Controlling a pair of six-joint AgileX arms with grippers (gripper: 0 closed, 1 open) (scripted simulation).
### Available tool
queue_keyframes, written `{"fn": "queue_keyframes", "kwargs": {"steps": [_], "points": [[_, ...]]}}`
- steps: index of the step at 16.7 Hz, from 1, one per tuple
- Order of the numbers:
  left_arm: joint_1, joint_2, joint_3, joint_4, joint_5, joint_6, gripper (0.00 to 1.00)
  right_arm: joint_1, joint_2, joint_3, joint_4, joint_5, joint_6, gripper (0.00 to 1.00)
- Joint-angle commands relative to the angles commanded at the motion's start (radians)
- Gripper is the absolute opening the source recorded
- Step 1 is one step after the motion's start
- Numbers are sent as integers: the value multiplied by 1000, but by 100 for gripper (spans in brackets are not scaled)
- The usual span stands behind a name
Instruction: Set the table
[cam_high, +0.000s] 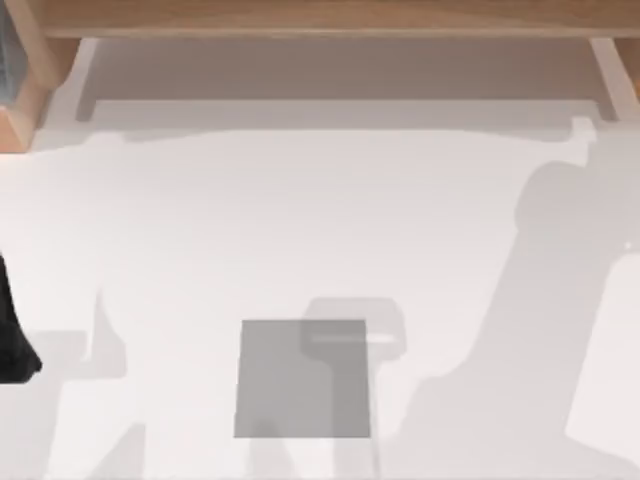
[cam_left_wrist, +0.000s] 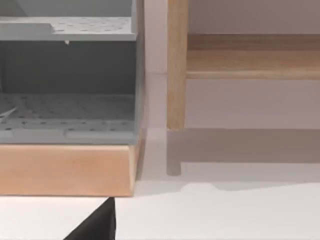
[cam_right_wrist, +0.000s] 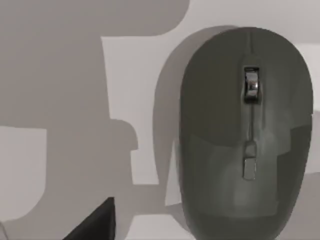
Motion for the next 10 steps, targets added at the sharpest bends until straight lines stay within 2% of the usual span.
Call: {"fn": "queue_keyframes", "kwargs": {"steps": [10], "points": [[0,0,0,0,0,0,100,15,16,-94,132,2,13,100]]}}
